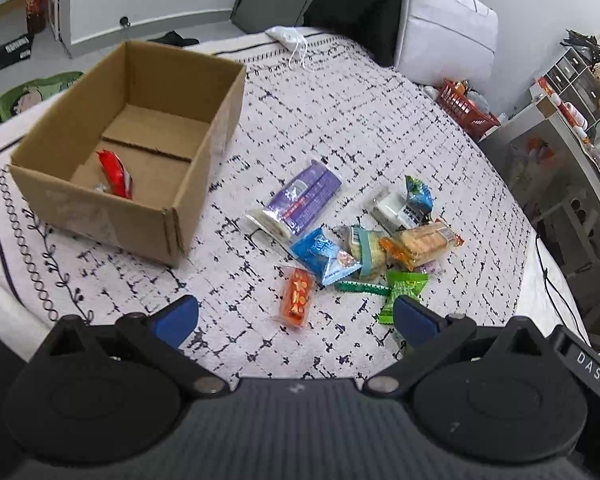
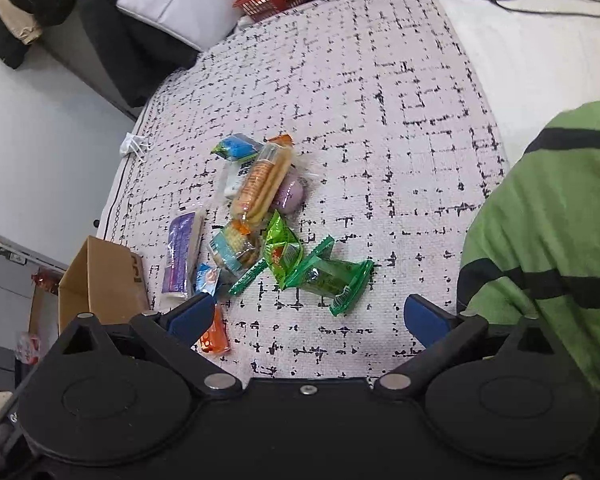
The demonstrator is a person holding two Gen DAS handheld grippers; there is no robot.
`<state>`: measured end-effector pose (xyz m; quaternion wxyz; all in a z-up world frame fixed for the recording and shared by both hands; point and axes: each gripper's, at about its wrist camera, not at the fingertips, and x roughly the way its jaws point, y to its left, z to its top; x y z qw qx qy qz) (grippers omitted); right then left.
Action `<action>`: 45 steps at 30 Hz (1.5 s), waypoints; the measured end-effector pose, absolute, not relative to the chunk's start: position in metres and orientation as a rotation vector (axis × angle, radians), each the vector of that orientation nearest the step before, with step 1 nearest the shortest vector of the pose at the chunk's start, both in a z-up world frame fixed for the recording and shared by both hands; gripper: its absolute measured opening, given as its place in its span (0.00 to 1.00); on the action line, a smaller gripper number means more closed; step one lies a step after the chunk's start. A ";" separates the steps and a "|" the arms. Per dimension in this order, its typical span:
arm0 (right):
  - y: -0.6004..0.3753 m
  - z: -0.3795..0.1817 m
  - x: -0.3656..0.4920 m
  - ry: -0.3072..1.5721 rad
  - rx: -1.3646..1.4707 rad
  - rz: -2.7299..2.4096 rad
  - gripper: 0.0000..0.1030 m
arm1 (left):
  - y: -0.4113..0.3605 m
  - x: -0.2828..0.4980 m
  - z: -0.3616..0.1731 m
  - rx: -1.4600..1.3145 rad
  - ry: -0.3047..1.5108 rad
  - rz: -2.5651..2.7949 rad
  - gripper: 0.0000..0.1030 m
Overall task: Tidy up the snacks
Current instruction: 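Grasp the orange packet with the left tool while the right tool grasps the green packet, then carry the orange and green packets over the cardboard box with both tools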
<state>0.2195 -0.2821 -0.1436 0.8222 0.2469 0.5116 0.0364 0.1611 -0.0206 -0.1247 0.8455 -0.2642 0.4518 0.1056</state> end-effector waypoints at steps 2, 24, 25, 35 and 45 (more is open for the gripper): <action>-0.282 -0.150 0.223 1.104 0.545 0.068 0.93 | -0.021 0.165 -0.132 -0.559 0.964 0.222 1.00; -0.269 -0.197 0.259 1.212 0.644 -0.065 0.72 | -0.022 0.210 -0.194 -0.600 1.039 0.212 0.59; -0.269 -0.198 0.260 1.211 0.640 -0.072 0.72 | -0.023 0.211 -0.196 -0.596 1.041 0.212 0.59; -0.269 -0.208 0.264 1.230 0.642 -0.104 0.44 | -0.030 0.216 -0.211 -0.574 1.063 0.211 0.25; -0.265 -0.192 0.260 1.169 0.632 -0.032 0.38 | -0.028 0.202 -0.191 -0.566 1.025 0.210 0.19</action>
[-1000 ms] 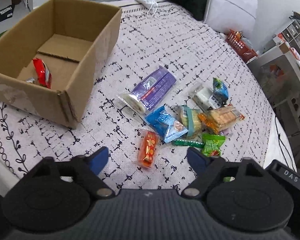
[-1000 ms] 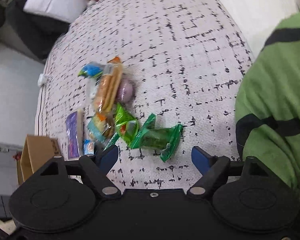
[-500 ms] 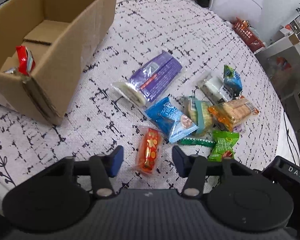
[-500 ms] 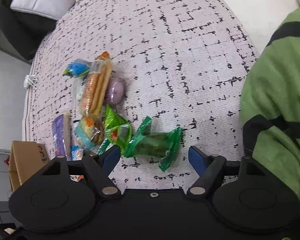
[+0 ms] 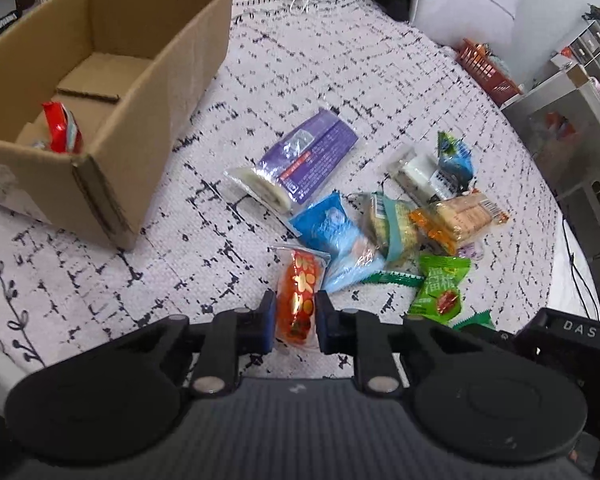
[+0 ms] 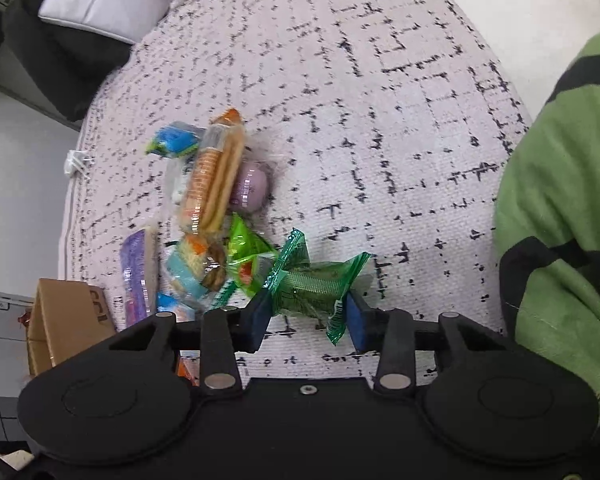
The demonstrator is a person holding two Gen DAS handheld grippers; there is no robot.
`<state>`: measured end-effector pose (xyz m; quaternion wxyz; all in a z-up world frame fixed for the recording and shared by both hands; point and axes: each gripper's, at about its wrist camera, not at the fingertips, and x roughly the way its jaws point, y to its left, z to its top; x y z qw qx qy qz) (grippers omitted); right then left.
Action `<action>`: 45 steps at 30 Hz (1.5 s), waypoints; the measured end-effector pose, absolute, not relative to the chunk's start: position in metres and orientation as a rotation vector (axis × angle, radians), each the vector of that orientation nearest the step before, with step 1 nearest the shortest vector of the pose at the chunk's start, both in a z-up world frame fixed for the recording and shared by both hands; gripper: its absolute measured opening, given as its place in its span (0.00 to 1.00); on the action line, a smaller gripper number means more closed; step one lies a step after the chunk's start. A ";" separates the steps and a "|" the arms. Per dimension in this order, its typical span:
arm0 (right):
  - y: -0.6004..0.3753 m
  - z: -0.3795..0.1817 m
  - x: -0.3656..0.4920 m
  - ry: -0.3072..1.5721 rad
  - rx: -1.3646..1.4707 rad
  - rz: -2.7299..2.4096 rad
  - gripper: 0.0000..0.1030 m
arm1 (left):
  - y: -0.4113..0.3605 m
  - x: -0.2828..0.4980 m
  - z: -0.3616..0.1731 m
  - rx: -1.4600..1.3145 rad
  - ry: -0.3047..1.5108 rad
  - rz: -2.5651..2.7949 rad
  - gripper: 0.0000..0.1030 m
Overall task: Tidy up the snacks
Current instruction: 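Carry the orange and green packets over the cardboard box with both tools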
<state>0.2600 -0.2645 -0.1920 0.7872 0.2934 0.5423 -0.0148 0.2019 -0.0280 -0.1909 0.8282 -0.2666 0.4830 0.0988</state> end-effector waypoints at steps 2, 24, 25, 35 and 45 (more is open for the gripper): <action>-0.261 -0.188 0.259 1.160 0.620 -0.009 0.38 | -0.027 0.198 -0.184 -0.564 1.012 0.214 0.19; -0.219 -0.140 0.235 0.994 0.553 0.357 0.37 | -0.007 0.151 -0.104 -0.545 0.846 0.232 0.18; -0.217 -0.138 0.233 0.985 0.547 0.372 0.37 | -0.006 0.148 -0.102 -0.546 0.841 0.234 0.18; -0.185 -0.118 0.226 0.910 0.487 0.487 0.37 | 0.020 0.126 -0.077 -0.549 0.783 0.269 0.18; -0.146 -0.109 0.219 0.866 0.436 0.597 0.37 | 0.057 0.111 -0.063 -0.567 0.739 0.320 0.18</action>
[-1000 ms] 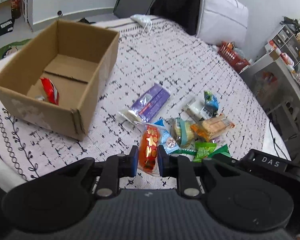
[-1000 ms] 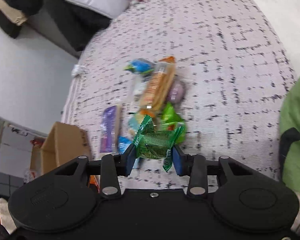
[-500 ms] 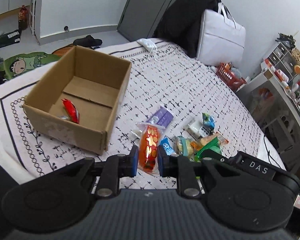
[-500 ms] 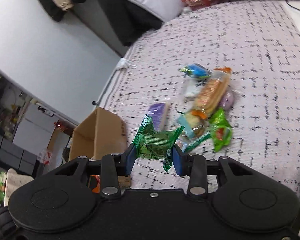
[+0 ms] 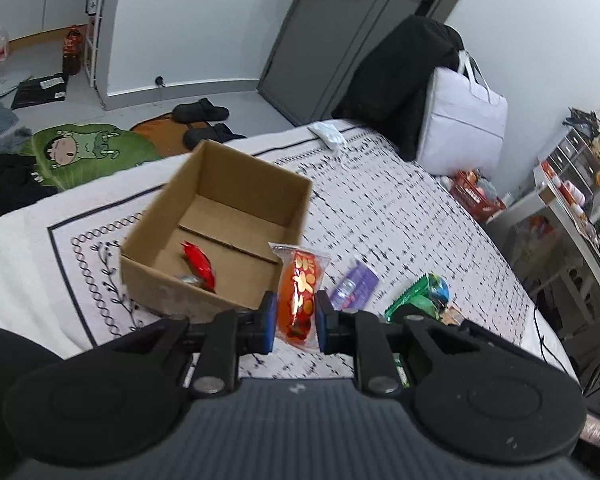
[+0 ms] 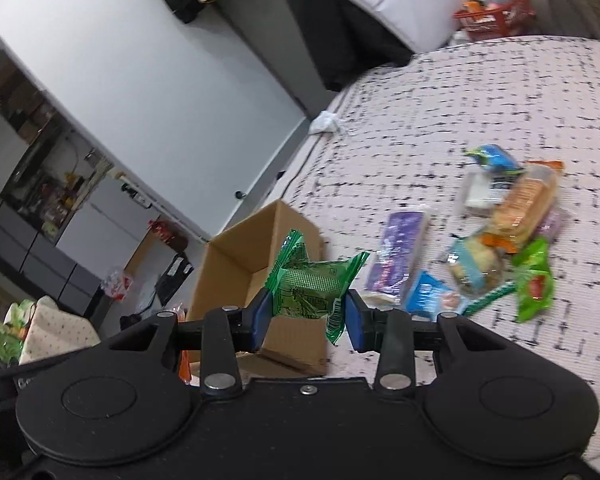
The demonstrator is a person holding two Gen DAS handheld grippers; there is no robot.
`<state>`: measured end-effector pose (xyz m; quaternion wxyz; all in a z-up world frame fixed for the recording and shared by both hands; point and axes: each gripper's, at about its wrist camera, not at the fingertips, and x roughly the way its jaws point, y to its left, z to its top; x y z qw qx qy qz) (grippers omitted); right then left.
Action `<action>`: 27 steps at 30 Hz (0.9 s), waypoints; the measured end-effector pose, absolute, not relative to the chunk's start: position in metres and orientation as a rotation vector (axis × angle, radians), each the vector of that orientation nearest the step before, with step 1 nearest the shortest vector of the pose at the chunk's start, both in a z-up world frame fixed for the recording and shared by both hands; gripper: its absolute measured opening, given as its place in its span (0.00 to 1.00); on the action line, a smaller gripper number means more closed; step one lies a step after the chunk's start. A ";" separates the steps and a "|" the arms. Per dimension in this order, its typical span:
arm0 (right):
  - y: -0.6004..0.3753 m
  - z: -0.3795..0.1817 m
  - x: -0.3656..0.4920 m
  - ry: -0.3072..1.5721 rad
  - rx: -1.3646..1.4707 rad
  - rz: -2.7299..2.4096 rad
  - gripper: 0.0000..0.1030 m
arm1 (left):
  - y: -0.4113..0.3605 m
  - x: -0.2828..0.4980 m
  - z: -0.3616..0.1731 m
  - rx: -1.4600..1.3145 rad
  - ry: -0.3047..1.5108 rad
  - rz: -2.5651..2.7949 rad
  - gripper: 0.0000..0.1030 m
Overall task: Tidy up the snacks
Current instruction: 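Carry the orange and green packets over the cardboard box with both tools, then open both tools to release the packets into the box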
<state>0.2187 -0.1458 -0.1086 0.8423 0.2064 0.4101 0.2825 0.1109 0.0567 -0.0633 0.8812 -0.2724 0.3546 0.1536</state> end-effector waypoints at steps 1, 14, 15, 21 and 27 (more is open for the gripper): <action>-0.143 -0.108 0.218 0.864 0.433 0.603 0.37 | 0.060 0.110 -0.063 -0.572 0.736 0.325 0.18; -0.107 -0.108 0.218 0.865 0.406 0.674 0.37 | 0.108 0.110 -0.070 -0.653 0.716 0.379 0.18; -0.103 -0.108 0.218 0.866 0.402 0.683 0.37 | 0.111 0.111 -0.072 -0.658 0.717 0.379 0.18; -0.074 -0.113 0.226 0.876 0.398 0.711 0.37 | 0.127 0.119 -0.082 -0.675 0.737 0.395 0.18; -0.051 -0.121 0.227 0.906 0.373 0.748 0.37 | 0.143 0.127 -0.095 -0.681 0.774 0.414 0.18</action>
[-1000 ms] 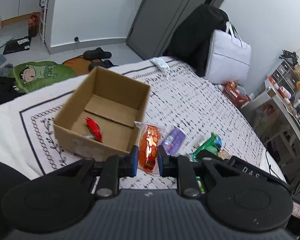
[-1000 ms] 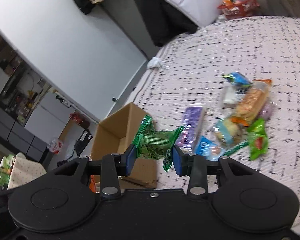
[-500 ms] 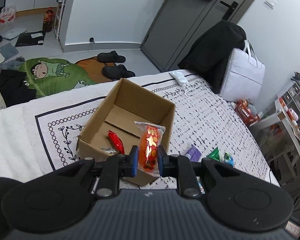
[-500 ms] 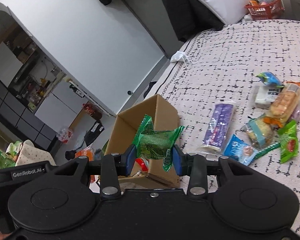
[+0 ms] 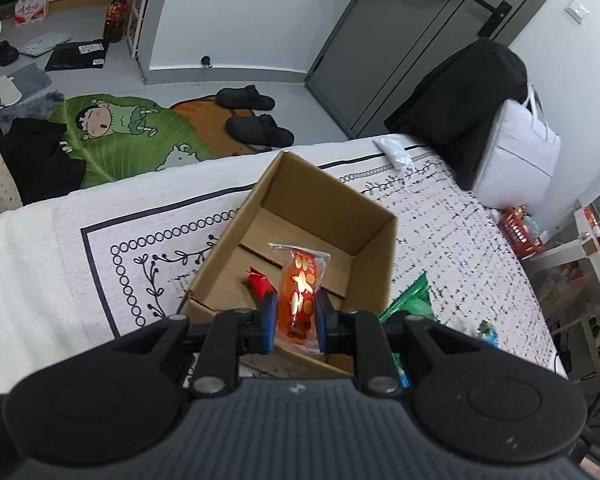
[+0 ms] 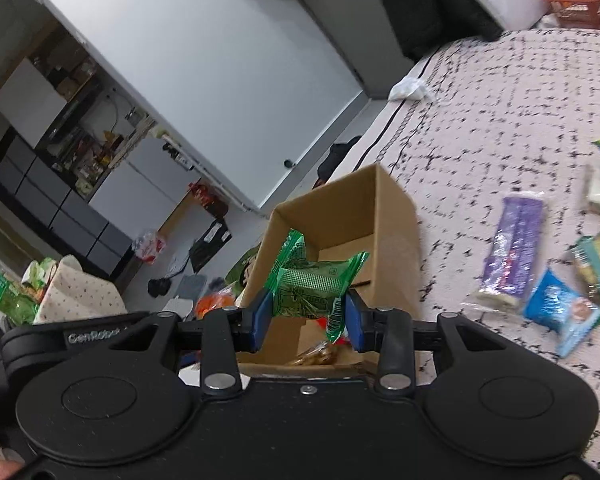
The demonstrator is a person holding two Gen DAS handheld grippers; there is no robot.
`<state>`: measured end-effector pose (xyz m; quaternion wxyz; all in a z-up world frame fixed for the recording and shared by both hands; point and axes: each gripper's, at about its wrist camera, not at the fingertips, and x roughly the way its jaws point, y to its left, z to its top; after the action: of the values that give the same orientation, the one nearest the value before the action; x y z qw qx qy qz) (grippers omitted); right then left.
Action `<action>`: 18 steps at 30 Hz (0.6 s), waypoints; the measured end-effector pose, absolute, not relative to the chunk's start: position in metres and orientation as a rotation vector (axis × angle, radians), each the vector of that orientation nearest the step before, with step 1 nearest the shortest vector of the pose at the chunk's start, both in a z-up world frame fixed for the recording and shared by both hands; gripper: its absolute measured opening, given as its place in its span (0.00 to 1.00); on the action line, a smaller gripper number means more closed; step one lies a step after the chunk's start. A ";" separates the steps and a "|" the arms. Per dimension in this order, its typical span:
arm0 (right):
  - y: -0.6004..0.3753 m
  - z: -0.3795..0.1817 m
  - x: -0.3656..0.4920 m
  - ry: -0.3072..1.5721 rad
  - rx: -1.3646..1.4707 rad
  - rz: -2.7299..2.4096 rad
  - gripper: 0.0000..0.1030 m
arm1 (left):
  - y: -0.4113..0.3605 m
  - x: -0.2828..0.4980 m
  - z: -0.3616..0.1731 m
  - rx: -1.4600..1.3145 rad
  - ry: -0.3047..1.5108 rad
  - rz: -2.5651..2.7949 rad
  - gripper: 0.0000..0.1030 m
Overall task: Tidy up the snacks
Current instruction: 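Open both tools to release the packets into the box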
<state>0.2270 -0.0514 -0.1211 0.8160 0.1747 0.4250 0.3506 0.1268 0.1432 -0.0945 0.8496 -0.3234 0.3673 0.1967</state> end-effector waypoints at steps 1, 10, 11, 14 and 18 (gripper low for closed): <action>-0.049 -0.123 0.228 0.913 0.369 0.746 0.37 | 0.146 0.129 -0.096 -0.682 0.778 0.419 0.18; -0.052 -0.130 0.230 0.942 0.365 0.702 0.52 | 0.158 0.140 -0.105 -0.698 0.797 0.454 0.23; -0.053 -0.129 0.230 0.943 0.367 0.696 0.52 | 0.158 0.140 -0.106 -0.704 0.801 0.454 0.23; -0.056 -0.129 0.228 0.952 0.375 0.695 0.52 | 0.157 0.140 -0.106 -0.703 0.813 0.462 0.25; -0.057 -0.126 0.225 0.953 0.361 0.696 0.52 | 0.153 0.139 -0.103 -0.703 0.825 0.469 0.45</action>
<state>0.2250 -0.0571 -0.1263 0.8157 0.1694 0.4467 0.3262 0.1386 0.1534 -0.1031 0.8308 -0.3312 0.3889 0.2209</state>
